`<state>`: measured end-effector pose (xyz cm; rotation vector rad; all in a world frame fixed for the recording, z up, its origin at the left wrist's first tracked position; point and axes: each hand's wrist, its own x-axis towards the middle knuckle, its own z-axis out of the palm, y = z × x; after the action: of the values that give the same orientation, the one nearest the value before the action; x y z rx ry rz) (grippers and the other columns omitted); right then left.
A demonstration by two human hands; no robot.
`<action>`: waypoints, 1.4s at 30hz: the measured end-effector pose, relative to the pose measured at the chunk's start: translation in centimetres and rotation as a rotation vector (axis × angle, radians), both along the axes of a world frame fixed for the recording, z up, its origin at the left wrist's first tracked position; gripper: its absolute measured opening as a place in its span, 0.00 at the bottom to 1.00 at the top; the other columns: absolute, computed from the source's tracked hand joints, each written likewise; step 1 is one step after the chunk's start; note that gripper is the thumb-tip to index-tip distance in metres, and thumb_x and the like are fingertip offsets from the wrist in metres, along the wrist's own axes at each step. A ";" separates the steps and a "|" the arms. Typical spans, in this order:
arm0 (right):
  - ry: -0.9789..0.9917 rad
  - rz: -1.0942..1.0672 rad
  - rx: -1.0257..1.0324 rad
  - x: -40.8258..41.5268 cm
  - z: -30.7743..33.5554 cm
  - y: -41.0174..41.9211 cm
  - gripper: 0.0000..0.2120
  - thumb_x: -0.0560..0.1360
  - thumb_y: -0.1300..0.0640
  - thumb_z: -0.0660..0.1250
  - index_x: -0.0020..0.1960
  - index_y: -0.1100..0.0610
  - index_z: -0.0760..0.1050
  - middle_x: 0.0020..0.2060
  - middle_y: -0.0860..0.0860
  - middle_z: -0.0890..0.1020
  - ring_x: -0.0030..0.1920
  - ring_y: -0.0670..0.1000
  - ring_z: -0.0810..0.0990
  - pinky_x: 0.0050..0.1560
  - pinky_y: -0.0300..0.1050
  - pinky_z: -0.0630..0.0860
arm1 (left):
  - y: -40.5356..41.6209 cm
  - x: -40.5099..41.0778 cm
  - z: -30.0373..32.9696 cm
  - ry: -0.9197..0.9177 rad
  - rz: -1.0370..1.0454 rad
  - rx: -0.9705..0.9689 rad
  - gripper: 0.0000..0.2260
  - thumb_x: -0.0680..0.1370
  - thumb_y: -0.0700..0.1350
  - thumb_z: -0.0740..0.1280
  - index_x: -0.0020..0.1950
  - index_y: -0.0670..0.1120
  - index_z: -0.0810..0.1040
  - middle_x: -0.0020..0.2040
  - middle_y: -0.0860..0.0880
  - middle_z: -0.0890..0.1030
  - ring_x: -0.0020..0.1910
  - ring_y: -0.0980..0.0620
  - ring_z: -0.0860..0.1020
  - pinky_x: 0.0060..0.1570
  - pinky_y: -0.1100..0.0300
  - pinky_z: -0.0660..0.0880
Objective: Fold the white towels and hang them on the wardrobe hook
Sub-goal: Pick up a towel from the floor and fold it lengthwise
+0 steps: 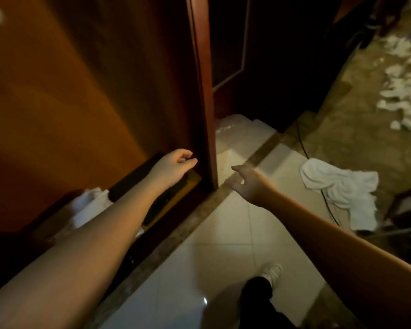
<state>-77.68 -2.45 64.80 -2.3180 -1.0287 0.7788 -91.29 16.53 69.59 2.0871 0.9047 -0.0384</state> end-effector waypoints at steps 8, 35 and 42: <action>0.215 -0.179 -0.213 13.8 -10.3 -9.4 0.28 0.81 0.41 0.61 0.76 0.54 0.67 0.75 0.51 0.68 0.73 0.53 0.68 0.70 0.47 0.65 | -6.2 17.8 -9.2 0.096 -0.032 -0.186 0.17 0.80 0.53 0.66 0.67 0.50 0.76 0.62 0.51 0.79 0.58 0.54 0.76 0.54 0.60 0.68; 0.634 -0.929 -0.519 52.3 -36.7 -27.9 0.26 0.81 0.45 0.62 0.73 0.59 0.70 0.72 0.57 0.73 0.70 0.58 0.72 0.66 0.48 0.68 | -19.1 69.6 -39.9 0.565 -0.617 -0.210 0.14 0.80 0.47 0.66 0.63 0.43 0.79 0.60 0.43 0.81 0.58 0.44 0.78 0.52 0.57 0.72; 0.743 -1.107 -0.462 59.6 -46.3 -29.5 0.23 0.82 0.48 0.62 0.71 0.62 0.72 0.68 0.60 0.75 0.67 0.59 0.74 0.64 0.47 0.68 | -20.5 77.9 -49.9 0.675 -0.734 -0.175 0.14 0.80 0.49 0.67 0.62 0.43 0.79 0.59 0.43 0.81 0.58 0.44 0.78 0.51 0.58 0.70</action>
<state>-18.10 -31.91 18.46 -2.1230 0.7733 1.2436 -13.41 -3.92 19.72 2.1470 0.4150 -1.2131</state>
